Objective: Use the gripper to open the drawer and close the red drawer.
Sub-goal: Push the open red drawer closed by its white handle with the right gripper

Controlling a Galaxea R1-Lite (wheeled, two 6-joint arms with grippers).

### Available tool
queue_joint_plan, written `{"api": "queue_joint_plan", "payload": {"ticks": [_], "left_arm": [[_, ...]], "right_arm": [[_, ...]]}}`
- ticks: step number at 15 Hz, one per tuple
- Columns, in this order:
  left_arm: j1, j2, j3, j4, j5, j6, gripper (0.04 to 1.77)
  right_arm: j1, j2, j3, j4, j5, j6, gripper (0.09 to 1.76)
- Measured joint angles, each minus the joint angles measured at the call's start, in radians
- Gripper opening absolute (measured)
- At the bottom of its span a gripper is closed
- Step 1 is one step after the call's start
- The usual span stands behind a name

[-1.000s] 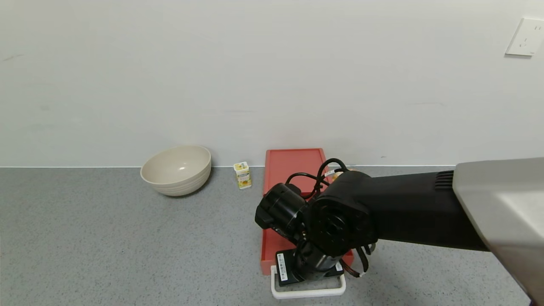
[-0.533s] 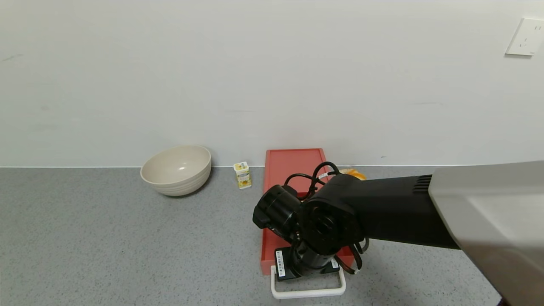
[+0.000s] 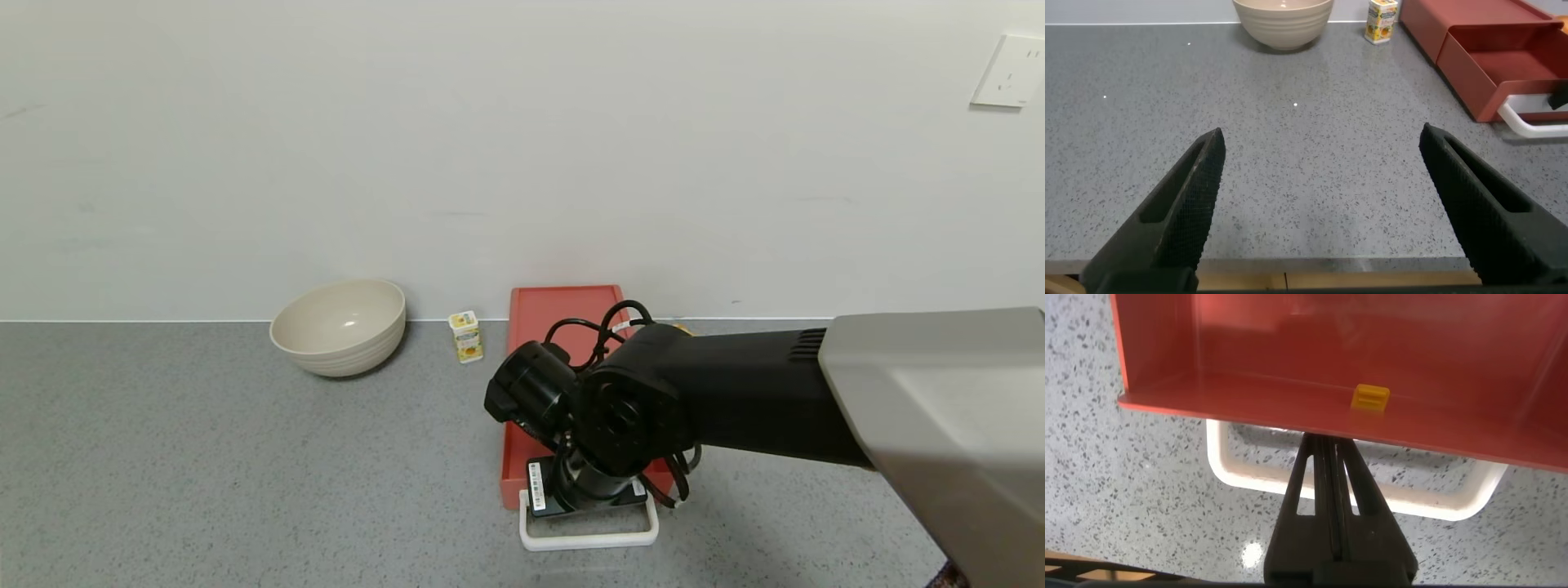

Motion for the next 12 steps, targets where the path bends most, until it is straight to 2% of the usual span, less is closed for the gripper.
{"api": "queue_joint_plan", "payload": {"ticks": [12], "left_arm": [[0.0,0.0,0.0,0.0,0.0,0.0,1.72]], "right_arm": [[-0.096,0.05,-0.057,-0.148,-0.009,-0.151,0.11]]}}
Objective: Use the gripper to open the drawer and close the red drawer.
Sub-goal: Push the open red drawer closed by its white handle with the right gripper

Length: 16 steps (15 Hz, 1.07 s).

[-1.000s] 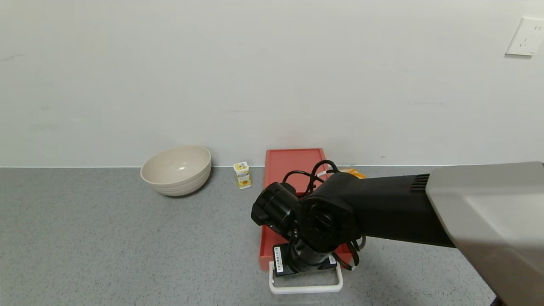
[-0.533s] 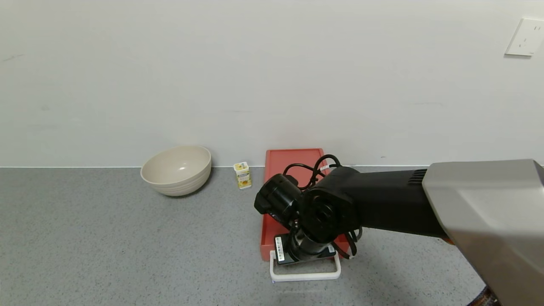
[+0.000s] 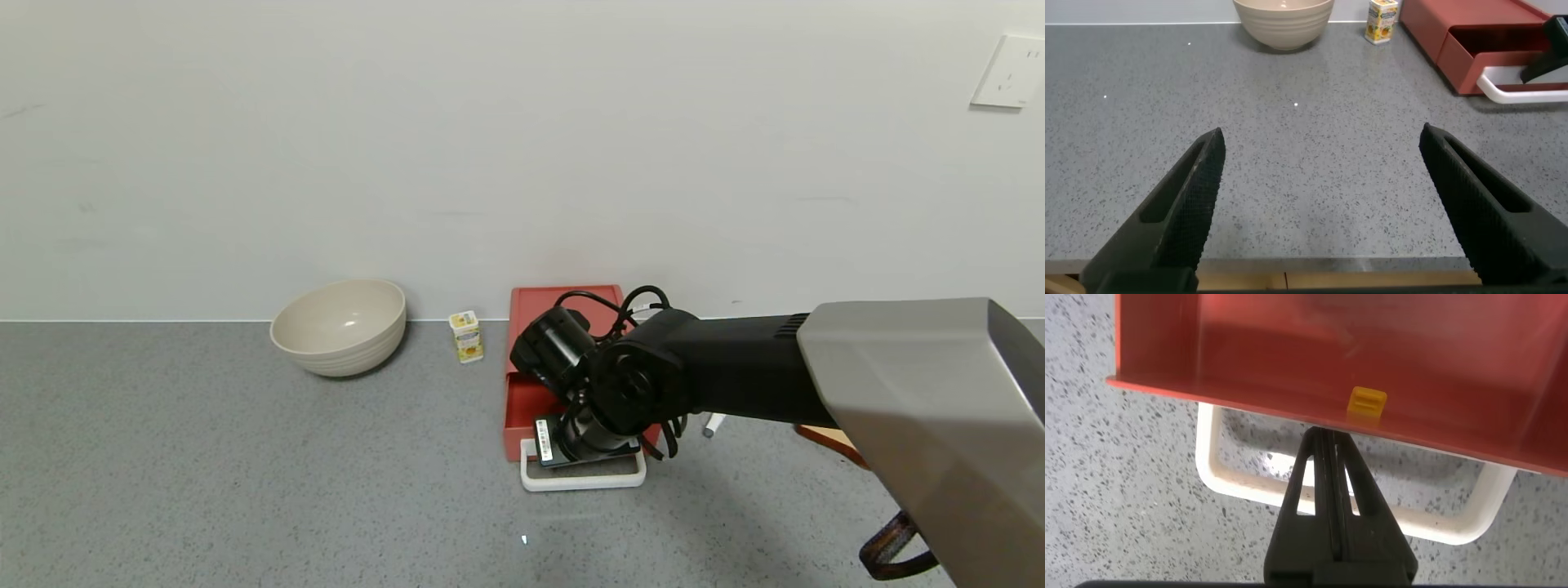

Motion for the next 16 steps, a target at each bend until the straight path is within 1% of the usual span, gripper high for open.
{"api": "queue_joint_plan", "payload": {"ticks": [2,4,16], "left_arm": [[0.0,0.0,0.0,0.0,0.0,0.0,1.72],[0.0,0.0,0.0,0.0,0.0,0.0,1.72],[0.0,0.0,0.0,0.0,0.0,0.0,1.72]], "right_arm": [[-0.015,0.015,-0.035,-0.005,0.0,-0.017,0.11],[-0.025,0.025,-0.047,-0.036,0.0,-0.044,0.11],[-0.087,0.07,-0.05,-0.245,-0.002,-0.184,0.11]]}}
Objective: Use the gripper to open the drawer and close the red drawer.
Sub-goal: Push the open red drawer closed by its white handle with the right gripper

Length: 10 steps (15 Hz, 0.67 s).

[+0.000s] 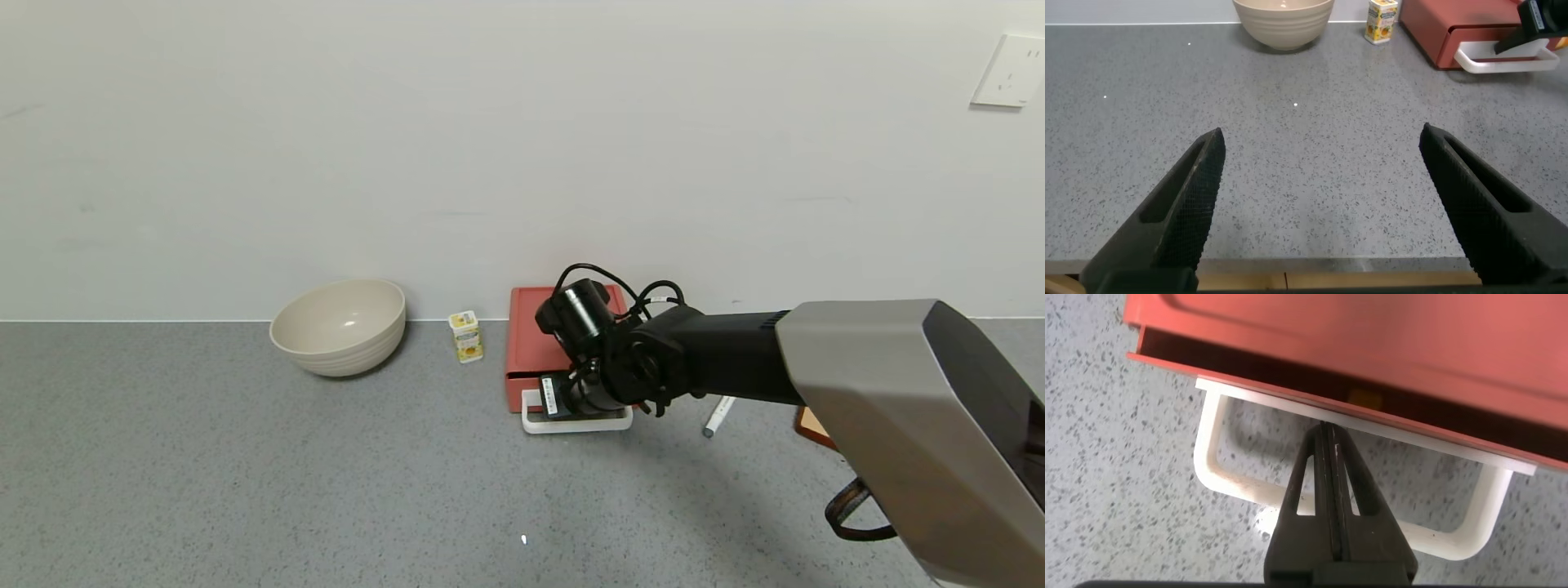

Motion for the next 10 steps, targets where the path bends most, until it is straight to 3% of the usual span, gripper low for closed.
{"api": "queue_joint_plan", "payload": {"ticks": [10], "left_arm": [[0.0,0.0,0.0,0.0,0.0,0.0,1.72]], "right_arm": [[-0.006,-0.014,0.013,-0.031,-0.001,-0.059,0.11]]}}
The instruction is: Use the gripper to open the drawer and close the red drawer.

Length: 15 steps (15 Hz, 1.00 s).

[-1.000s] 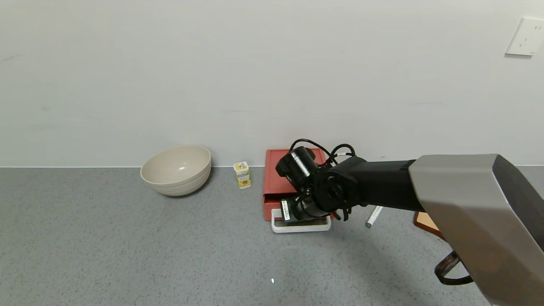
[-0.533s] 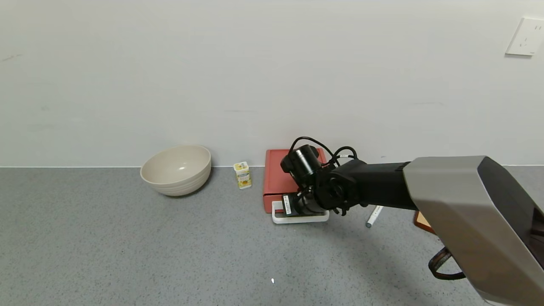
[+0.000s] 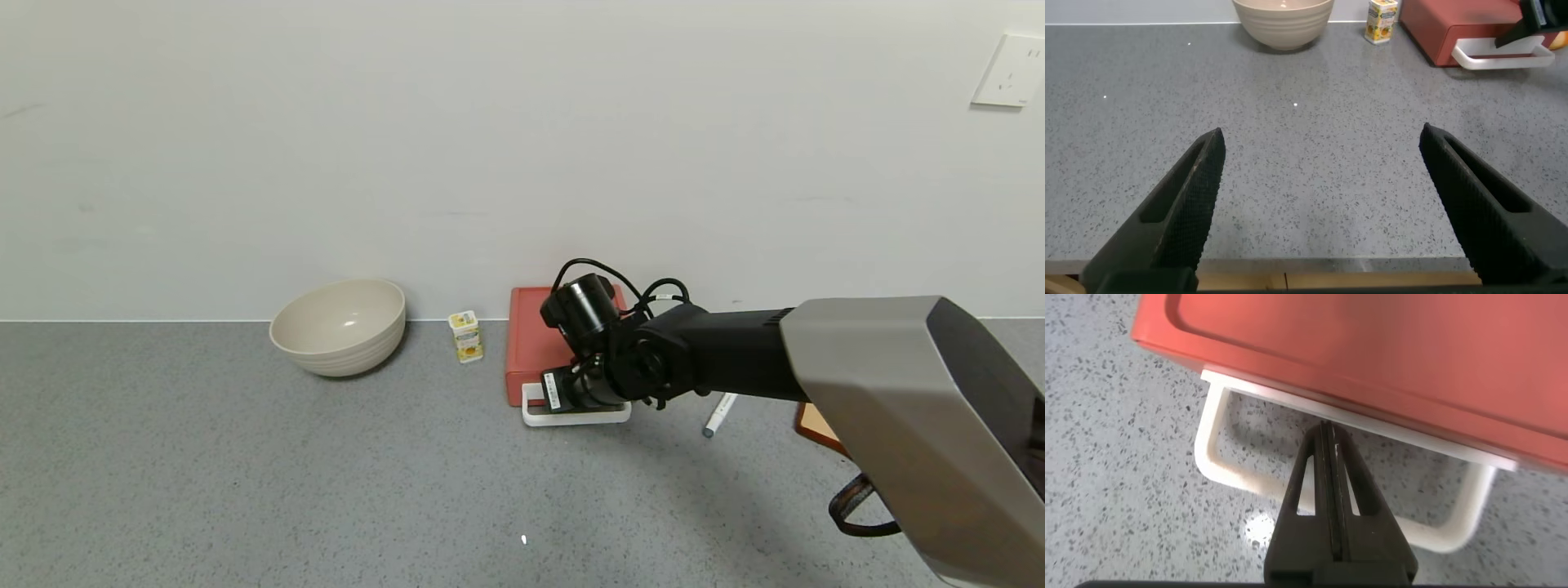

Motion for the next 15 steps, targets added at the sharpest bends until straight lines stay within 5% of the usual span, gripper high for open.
{"api": "queue_joint_plan", "payload": {"ticks": [6,15], "left_arm": [[0.0,0.0,0.0,0.0,0.0,0.0,1.72],[0.0,0.0,0.0,0.0,0.0,0.0,1.72]], "right_arm": [[0.014,-0.187,0.105,0.069,0.008,-0.046,0.11],[-0.032,-0.575,0.529,-0.063,0.163,-0.196,0.11]]}}
